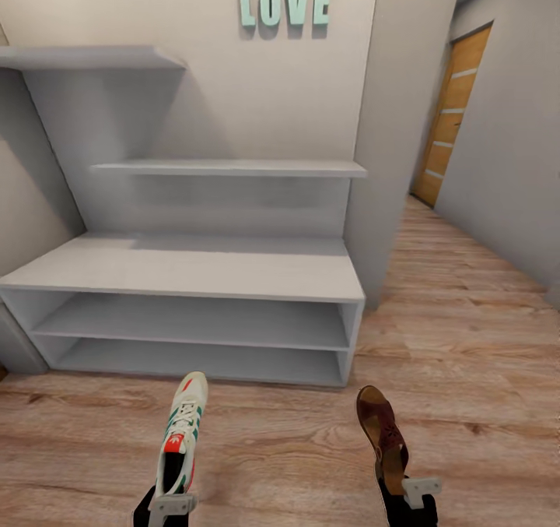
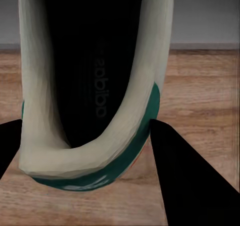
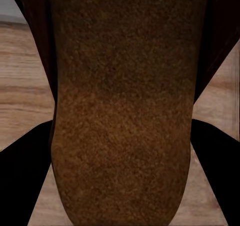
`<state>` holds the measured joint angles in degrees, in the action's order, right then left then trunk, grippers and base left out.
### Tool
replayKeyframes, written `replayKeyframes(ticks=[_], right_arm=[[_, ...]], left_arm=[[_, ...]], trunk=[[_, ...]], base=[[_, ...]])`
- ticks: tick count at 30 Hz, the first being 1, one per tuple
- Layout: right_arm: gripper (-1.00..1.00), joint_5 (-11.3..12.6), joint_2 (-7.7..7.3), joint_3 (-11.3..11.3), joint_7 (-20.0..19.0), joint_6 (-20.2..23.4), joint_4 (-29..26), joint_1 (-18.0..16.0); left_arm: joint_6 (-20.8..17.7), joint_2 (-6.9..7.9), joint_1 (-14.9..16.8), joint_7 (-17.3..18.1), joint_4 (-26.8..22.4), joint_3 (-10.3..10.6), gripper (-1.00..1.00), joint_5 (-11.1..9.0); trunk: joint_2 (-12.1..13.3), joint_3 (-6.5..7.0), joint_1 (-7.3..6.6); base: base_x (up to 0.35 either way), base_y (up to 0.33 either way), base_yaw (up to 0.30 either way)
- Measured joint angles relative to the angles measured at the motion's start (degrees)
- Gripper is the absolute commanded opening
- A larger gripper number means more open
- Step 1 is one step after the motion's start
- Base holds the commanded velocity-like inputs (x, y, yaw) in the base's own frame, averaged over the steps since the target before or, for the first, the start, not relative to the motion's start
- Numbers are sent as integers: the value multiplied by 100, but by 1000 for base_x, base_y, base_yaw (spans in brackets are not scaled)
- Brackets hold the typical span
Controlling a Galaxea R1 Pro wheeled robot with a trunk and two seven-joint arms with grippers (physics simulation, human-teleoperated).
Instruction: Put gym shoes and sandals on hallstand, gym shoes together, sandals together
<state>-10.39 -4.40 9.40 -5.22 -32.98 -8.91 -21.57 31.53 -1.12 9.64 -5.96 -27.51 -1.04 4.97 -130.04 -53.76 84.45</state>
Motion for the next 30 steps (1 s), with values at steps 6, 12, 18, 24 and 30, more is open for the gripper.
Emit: replayKeyframes(ticks=[6,12,18,24,30], right_arm=[[-100,3,0,4,3,1,0,0],[-100,7,-10,11,19,2,-6,0],[-100,54,-131,47,33,8,-18,0],[-100,424,-484,387,20,15,-24,0],[-100,899,-1088,1025,48,50,-45,0]], left_arm=[[4,0,0,-1,-2,1,-100,2],[-1,0,1,-4,-2,0,-100,-6],[-30,7,3,3,-52,-5,-100,-6],[-194,33,78,22,-81,-19,-100,-18],[-1419,35,358,40,-517,-12,-100,-13]], trunk=[[0,0,0],[0,0,1],[0,0,1],[0,0,1],[0,1,1]], base=[[98,-198,0],[24,-37,-103],[4,-6,-248],[1,-1,-84],[0,0,-7]])
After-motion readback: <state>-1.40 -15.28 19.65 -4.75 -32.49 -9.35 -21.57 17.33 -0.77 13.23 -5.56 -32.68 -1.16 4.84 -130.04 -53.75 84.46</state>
